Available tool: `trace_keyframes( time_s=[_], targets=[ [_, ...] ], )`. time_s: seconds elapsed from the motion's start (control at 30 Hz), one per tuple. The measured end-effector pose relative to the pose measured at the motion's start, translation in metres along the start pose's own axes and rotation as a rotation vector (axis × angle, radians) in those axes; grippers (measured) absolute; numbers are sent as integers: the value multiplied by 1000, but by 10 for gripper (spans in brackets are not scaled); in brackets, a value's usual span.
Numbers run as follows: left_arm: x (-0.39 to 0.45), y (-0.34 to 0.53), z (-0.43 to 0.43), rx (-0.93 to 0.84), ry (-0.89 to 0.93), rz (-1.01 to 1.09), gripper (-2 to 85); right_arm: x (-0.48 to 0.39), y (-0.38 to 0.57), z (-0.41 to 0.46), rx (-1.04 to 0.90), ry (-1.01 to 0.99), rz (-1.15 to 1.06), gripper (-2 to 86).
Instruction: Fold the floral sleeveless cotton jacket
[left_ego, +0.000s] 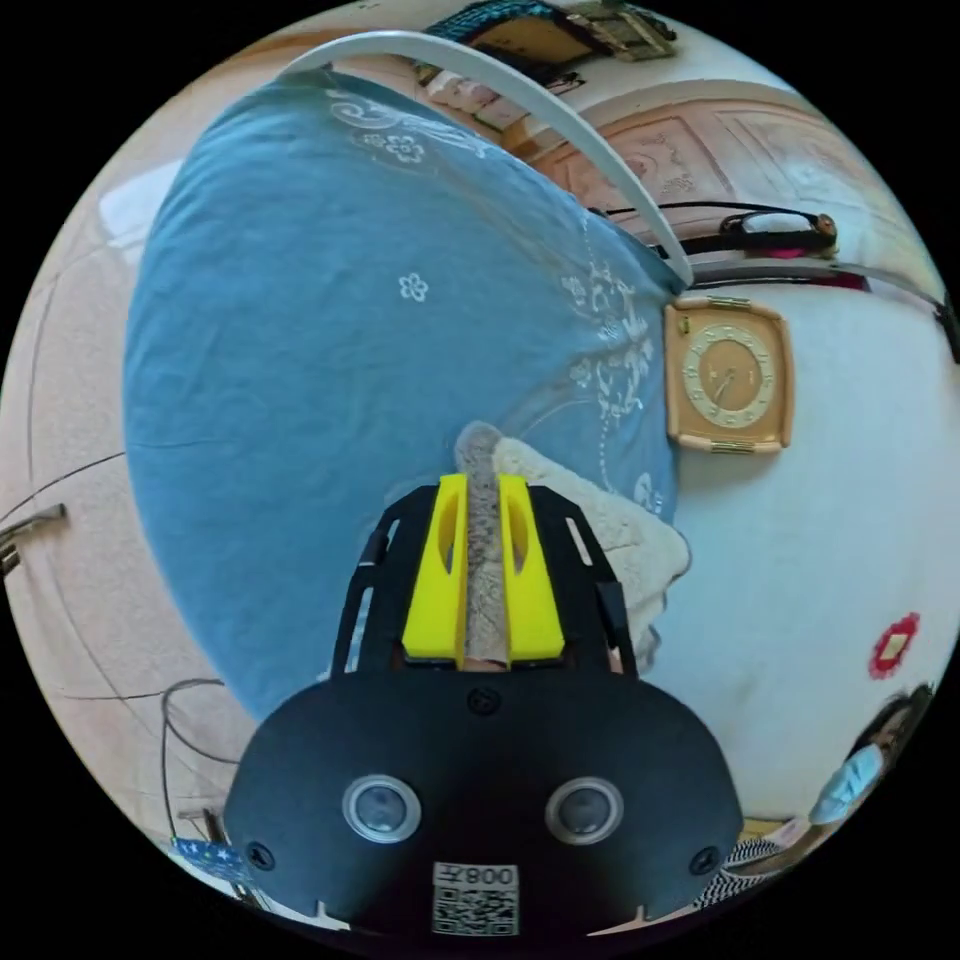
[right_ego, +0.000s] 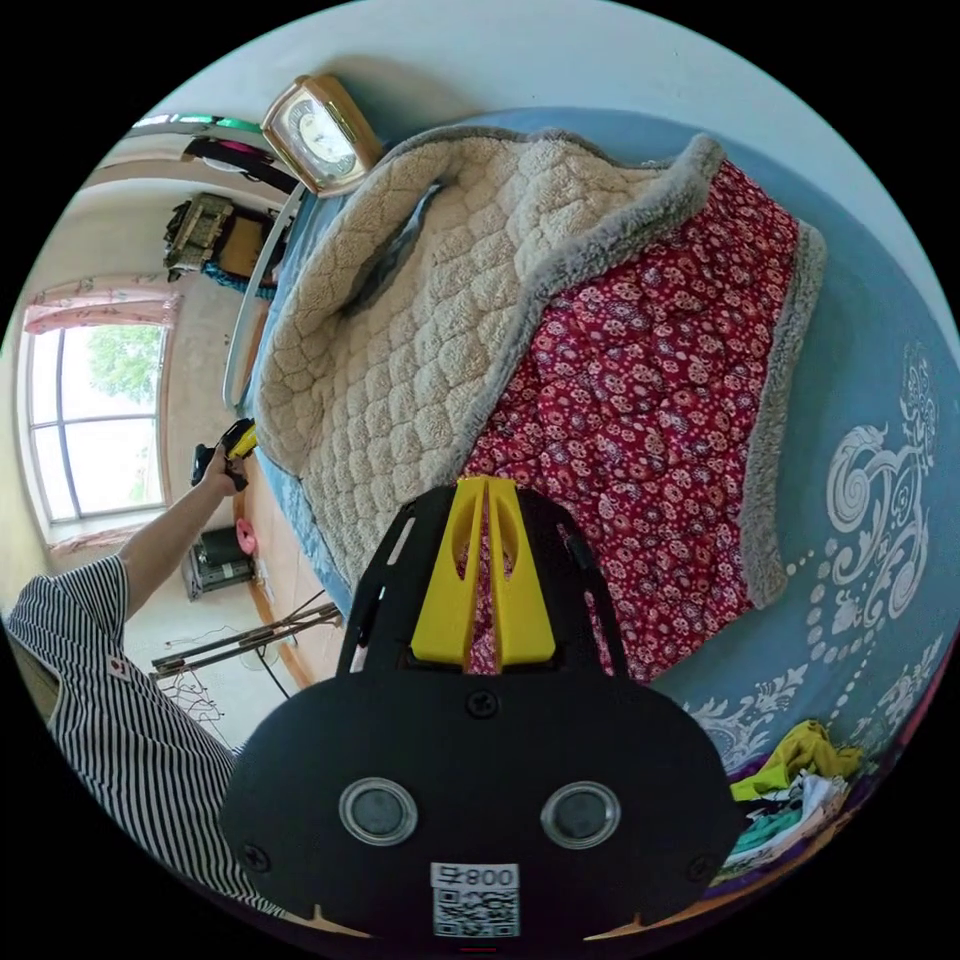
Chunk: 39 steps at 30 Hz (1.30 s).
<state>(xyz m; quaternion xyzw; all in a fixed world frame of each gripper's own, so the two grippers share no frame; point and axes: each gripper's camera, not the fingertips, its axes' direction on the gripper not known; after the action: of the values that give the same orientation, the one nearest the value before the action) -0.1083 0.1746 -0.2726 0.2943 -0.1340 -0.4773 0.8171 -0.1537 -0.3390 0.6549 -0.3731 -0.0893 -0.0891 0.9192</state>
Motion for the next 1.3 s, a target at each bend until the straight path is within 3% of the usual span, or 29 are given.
trace_keyframes(
  time_s=[0.13, 0.2, 0.27, 0.4, 0.5, 0.77, 1.3],
  targets=[
    [3, 21, -14, 27, 319, 164, 38, -18, -15, 1, 22, -74, -38, 2],
    [27, 50, -15, -101, 497, 370, 33, -31, -24, -4, 56, -115, -67, 3],
    [45, 82, -1, -295, 545, 496, 31, -52, -38, -14, 109, -167, -123, 5],
    [46, 162, 55, -697, 427, 587, 27, -83, -61, -16, 135, -173, -199, 17],
    [38, 197, 82, -800, 300, 599, 26, -107, -83, 0, 107, -94, -236, 49],
    [58, 229, 106, -833, 108, 744, 24, -133, -143, 79, -42, -68, -195, 117],
    [148, 292, 145, -865, -201, 1006, 23, -141, -143, 115, 11, 49, -138, 139]
  ],
)
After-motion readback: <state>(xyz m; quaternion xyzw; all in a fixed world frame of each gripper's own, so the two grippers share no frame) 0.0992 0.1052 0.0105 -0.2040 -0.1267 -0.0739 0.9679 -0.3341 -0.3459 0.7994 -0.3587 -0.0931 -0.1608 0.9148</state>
